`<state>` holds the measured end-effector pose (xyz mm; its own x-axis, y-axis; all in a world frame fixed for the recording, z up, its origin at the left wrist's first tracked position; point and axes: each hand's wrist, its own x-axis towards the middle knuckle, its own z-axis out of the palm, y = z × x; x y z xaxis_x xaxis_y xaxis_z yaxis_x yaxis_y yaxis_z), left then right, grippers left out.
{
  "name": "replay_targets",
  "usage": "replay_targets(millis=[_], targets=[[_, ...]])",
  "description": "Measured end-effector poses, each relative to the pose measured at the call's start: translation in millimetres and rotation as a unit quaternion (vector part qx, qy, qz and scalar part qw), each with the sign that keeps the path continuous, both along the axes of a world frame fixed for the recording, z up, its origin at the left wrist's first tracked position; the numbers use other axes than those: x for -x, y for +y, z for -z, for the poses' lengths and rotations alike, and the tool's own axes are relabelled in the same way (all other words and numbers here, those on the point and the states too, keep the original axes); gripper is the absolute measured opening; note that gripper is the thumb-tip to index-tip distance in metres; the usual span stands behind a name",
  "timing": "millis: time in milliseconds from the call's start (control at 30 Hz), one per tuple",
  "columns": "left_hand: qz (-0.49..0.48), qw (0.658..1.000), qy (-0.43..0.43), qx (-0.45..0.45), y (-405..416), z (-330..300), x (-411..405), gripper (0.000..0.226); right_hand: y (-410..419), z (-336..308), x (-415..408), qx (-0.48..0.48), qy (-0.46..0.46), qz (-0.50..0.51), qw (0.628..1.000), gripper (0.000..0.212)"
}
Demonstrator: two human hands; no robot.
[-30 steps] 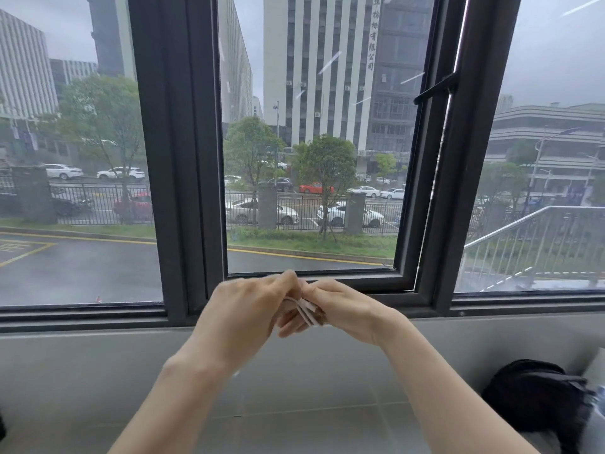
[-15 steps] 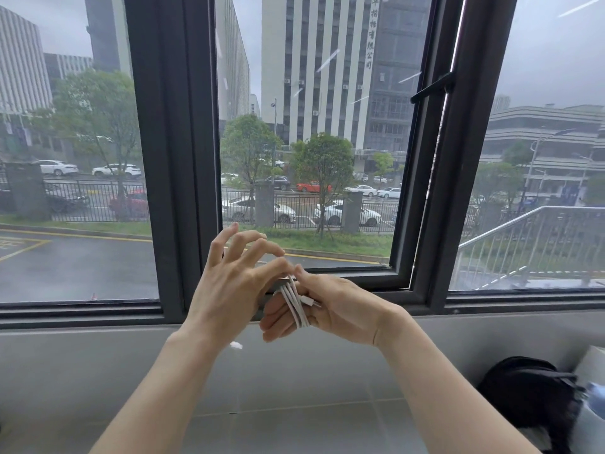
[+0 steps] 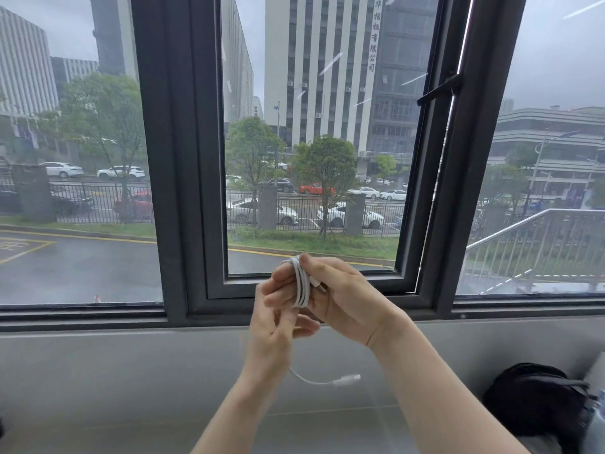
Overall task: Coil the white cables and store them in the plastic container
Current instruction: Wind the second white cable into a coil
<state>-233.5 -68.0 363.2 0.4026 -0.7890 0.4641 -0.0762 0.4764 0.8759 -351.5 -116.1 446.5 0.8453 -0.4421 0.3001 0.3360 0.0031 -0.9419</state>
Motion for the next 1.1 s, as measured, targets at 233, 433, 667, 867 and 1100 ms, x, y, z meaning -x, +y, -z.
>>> replay_targets(millis=[233, 433, 667, 867, 1100], targets=[[0.011, 0.996, -0.078, -0.038, 15.3, 28.1, 32.0, 0.035, -8.3, -3.6, -1.8, -0.009, -0.033, 0.062, 0.997, 0.045], [-0.05, 0.946, -0.319, -0.015, 24.4, 26.3, 19.7, 0.026, -15.8, 1.3, 2.9, -0.021, -0.042, 0.128, 0.991, 0.045], [0.04, 0.861, -0.504, -0.061, 46.4, -5.7, 6.8, 0.02, -24.7, 8.4, 6.4, -0.017, -0.009, 0.186, 0.982, 0.041], [0.004, 0.812, -0.583, 0.036, 48.9, -26.9, -3.7, 0.021, -22.6, 17.0, 12.1, -0.01, 0.032, 0.145, 0.989, 0.044], [-0.114, 0.775, -0.603, 0.151, 38.2, -50.8, -18.1, 0.023, -8.1, 15.4, 15.5, 0.004, 0.1, 0.05, 0.994, 0.044]])
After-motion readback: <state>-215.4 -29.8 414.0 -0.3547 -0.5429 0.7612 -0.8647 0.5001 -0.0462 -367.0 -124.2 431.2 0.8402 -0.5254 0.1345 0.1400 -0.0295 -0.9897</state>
